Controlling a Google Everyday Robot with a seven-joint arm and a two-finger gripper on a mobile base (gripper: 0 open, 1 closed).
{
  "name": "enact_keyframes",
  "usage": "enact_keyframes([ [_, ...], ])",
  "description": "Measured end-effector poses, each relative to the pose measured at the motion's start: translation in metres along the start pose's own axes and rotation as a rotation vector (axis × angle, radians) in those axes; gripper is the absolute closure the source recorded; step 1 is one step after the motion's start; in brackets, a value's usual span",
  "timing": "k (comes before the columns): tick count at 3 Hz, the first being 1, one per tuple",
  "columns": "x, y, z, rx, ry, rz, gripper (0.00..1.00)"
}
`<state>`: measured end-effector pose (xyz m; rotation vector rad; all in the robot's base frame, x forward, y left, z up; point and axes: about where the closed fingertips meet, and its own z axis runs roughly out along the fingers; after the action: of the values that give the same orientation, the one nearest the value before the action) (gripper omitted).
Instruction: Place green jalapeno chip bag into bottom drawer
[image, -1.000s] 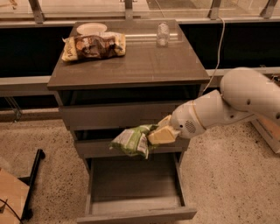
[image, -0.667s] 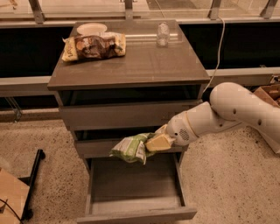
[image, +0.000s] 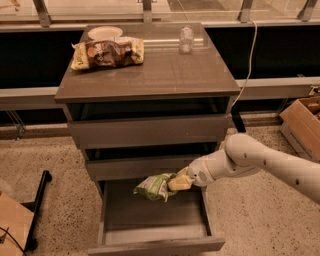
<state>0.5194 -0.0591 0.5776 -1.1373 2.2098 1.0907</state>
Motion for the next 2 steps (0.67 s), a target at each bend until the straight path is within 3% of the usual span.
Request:
enact_keyframes([
  [2, 0.008, -0.014, 0.032, -0.041, -0.005, 0.029, 1.0],
])
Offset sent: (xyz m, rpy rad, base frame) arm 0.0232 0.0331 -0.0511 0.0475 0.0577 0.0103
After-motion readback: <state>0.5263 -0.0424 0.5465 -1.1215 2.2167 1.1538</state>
